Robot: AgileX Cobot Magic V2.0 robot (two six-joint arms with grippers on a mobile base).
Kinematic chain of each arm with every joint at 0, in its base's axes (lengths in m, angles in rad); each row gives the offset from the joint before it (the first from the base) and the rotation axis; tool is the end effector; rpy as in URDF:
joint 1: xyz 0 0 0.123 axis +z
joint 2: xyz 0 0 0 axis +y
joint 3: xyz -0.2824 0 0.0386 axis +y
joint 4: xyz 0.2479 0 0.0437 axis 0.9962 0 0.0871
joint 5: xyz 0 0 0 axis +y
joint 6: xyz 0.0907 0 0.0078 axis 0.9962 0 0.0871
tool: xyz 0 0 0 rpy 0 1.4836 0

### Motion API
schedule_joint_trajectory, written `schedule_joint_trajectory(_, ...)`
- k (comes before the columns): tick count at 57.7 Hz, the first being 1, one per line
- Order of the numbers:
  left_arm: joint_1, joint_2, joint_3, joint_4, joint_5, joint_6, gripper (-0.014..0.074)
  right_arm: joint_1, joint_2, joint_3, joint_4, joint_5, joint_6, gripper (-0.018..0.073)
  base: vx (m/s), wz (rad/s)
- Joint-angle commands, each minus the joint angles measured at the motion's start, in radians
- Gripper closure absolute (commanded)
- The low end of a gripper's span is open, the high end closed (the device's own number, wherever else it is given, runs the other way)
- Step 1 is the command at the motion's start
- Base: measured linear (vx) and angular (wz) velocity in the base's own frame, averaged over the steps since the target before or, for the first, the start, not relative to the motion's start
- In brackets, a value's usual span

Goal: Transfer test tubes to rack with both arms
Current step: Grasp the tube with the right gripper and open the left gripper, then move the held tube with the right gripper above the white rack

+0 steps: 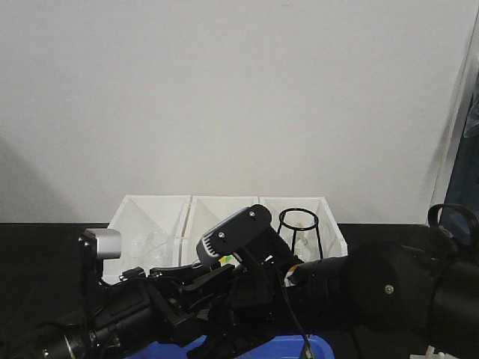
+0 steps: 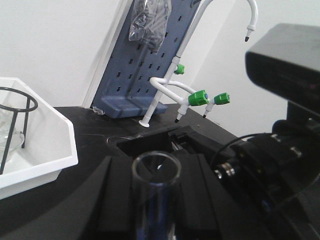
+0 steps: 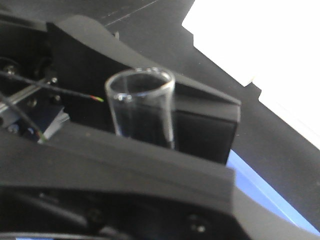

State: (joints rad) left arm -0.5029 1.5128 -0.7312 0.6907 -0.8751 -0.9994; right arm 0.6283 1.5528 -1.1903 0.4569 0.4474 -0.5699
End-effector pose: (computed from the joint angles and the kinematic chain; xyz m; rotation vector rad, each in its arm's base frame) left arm 0.2486 -0.1875 0.2675 0.4302 1.5942 -1.1779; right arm 0.2730 0.2199 0.3026 -0.9638 2.0669 0.4688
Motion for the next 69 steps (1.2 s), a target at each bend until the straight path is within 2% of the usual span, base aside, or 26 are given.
schedule_joint_trajectory(1,-0.004,-0.034,-0.034,-0.039,-0.087,-0.003,0.0299,-0.002,-0.039,-0.034,0.007,-0.081,0.006,0.0569,0.0,0.0)
schedule_joint_trajectory(3,-0.004,-0.034,-0.034,-0.039,-0.087,-0.003,0.0262,-0.002,-0.039,-0.034,0.003,-0.088,0.006,0.0569,0.0,0.0)
schedule_joint_trajectory(11,-0.004,-0.034,-0.034,-0.051,-0.087,-0.003,0.0207,-0.002,-0.039,-0.034,-0.018,-0.099,0.006,0.0569,0.0,0.0)
schedule_joint_trajectory(22,-0.004,-0.034,-0.034,-0.111,-0.099,-0.002,0.0204,-0.002,-0.039,-0.034,-0.019,-0.109,0.006,0.0569,0.0,0.0)
schedule_joint_trajectory(37,-0.001,-0.035,-0.034,-0.118,-0.099,-0.002,0.0204,-0.016,-0.039,-0.034,-0.039,-0.169,0.023,0.0568,0.0,0.0)
schedule_joint_trajectory(47,-0.001,-0.036,-0.034,-0.118,-0.099,-0.002,0.0204,-0.107,-0.041,-0.034,-0.057,-0.161,0.077,0.0568,0.0,0.0)
schedule_joint_trajectory(64,-0.001,-0.036,-0.034,-0.121,-0.099,-0.002,0.0204,-0.301,-0.107,-0.034,-0.062,-0.175,0.085,0.0568,0.0,0.0)
schedule_joint_trajectory(69,-0.001,-0.036,-0.034,-0.12,-0.099,-0.002,0.0204,-0.35,-0.169,-0.033,-0.076,-0.16,0.054,0.0568,0.0,0.0)
